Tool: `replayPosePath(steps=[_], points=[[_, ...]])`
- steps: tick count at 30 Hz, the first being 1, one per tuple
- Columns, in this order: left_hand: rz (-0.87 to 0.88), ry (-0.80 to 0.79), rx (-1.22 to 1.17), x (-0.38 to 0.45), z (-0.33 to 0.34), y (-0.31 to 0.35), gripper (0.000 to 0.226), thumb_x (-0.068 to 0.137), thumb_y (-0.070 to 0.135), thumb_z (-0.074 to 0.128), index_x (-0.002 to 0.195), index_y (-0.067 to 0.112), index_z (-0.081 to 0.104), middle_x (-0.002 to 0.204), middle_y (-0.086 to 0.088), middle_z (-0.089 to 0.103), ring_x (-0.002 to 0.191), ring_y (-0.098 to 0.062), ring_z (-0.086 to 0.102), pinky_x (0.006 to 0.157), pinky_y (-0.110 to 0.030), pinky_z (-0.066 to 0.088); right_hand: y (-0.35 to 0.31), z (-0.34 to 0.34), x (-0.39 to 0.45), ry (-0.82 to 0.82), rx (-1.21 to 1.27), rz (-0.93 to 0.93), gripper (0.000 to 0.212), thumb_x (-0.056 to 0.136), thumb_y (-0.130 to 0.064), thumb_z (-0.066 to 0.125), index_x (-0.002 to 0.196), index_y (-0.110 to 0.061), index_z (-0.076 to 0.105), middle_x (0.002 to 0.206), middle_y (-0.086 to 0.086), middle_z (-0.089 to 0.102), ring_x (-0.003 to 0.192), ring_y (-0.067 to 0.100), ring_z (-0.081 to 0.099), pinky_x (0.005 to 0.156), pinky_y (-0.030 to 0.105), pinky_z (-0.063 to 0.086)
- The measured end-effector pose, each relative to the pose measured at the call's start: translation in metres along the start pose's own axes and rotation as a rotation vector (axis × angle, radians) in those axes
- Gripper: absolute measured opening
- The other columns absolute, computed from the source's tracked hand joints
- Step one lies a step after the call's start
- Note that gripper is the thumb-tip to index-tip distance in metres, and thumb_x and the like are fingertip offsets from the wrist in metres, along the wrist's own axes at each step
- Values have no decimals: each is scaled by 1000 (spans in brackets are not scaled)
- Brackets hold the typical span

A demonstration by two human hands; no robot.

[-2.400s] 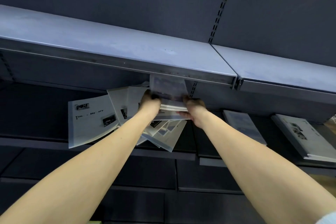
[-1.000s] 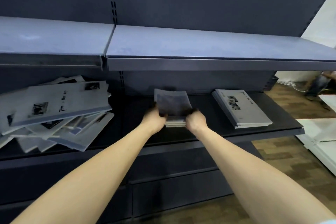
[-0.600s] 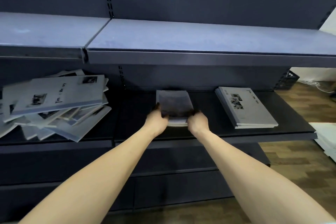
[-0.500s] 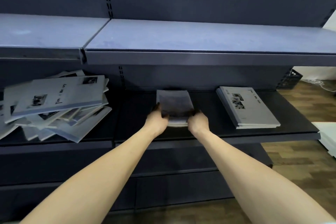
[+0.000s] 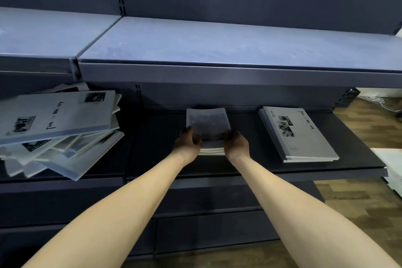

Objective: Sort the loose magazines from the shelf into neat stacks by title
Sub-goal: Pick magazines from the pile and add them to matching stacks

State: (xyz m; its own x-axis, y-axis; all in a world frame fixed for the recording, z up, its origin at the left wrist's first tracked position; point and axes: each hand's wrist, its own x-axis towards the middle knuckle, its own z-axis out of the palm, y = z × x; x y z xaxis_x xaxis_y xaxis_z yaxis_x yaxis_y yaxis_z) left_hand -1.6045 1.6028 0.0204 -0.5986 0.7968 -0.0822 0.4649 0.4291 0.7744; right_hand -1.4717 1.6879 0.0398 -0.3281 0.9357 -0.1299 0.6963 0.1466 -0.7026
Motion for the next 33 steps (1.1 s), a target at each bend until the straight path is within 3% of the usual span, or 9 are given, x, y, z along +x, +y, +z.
replayPosePath(steps=[6, 11, 16, 19, 23, 29, 33], points=[[-60, -13, 74, 19, 12, -4, 54, 100, 24, 48, 150, 26, 29, 145, -9, 42, 130, -30, 45, 104, -45, 44, 0, 8, 17, 53, -98, -7, 27, 103, -21, 38, 114, -11, 60, 112, 12, 65, 102, 30, 63, 81, 37, 51], [-84, 3, 181, 21, 24, -8, 58, 99, 19, 45, 153, 26, 23, 156, -6, 28, 142, -36, 23, 112, -48, 28, 13, 20, 21, 85, -254, -32, 32, 104, -21, 37, 120, -11, 63, 132, 15, 55, 126, 34, 44, 104, 40, 39], [-55, 53, 184, 19, 35, -16, 62, 100, 19, 44, 155, 26, 17, 158, -5, 22, 139, -37, 24, 111, -47, 32, 26, 37, 26, 148, -110, 51, 31, 102, -25, 41, 124, -11, 59, 133, 18, 47, 122, 37, 41, 96, 42, 40], [-36, 51, -32, 20, 41, -20, 65, 101, 16, 45, 156, 27, 13, 160, -7, 16, 143, -31, 26, 114, -48, 32, 30, 42, 29, 141, 40, 28, 39, 106, -36, 34, 125, -13, 59, 129, 15, 53, 122, 35, 45, 95, 45, 40], [-41, 60, -236, 16, 44, -24, 65, 102, 16, 44, 156, 32, 12, 163, -2, 7, 146, -24, 23, 116, -43, 32, 40, 51, 35, 160, 46, -68, 45, 107, -38, 26, 126, -17, 61, 128, 8, 62, 120, 29, 51, 102, 38, 32], [-66, 25, -191, 15, 42, -27, 63, 103, 25, 42, 155, 36, 7, 164, 2, 3, 144, -23, 29, 111, -35, 35, 48, 57, 44, 161, 55, -96, 49, 106, -44, 25, 128, -21, 62, 129, 4, 63, 123, 24, 51, 104, 36, 29], [-50, 14, -129, 16, 35, -26, 64, 102, 25, 47, 155, 36, 14, 162, 0, 15, 142, -23, 33, 111, -35, 36, 50, 60, 43, 161, 73, -83, 69, 97, -66, 19, 128, -21, 61, 129, 5, 63, 122, 27, 52, 102, 39, 32]])
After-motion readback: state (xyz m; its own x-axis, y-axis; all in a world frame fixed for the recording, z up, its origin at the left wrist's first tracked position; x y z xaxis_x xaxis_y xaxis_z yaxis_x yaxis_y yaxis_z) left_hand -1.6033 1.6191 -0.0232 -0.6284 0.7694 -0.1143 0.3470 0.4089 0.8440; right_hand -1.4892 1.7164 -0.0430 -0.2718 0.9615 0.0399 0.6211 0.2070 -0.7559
